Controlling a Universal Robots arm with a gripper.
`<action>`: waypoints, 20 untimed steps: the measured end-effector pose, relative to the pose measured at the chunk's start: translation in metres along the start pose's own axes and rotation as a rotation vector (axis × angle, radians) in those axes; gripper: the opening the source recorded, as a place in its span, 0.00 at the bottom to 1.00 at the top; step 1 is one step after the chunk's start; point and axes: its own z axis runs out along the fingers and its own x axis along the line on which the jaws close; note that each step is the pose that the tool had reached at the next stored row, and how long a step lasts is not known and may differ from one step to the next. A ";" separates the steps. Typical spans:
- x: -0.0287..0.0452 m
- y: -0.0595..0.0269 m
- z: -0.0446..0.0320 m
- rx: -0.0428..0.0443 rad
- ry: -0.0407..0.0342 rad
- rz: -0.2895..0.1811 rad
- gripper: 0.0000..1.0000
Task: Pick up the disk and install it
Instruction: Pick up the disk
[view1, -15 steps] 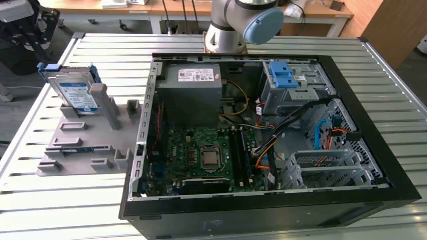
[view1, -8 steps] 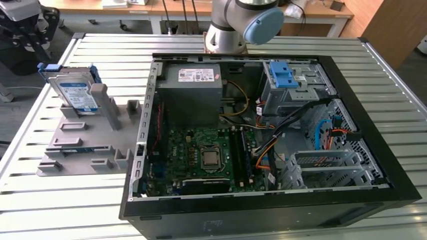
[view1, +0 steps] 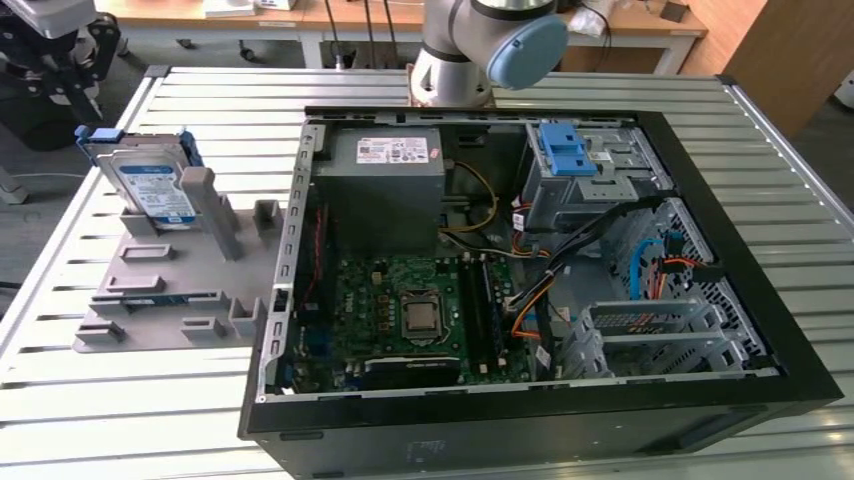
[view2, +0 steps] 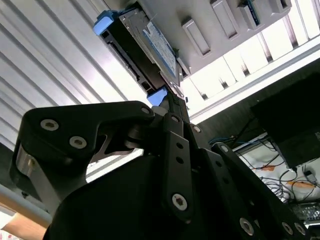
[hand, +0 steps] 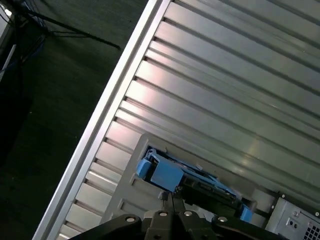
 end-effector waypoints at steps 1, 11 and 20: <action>0.0000 0.0000 0.0001 -0.0004 0.0008 -0.018 0.11; 0.0000 -0.0001 0.0017 -0.0043 0.0086 -0.199 0.11; 0.0000 -0.0002 0.0033 -0.0065 0.0133 -0.361 0.11</action>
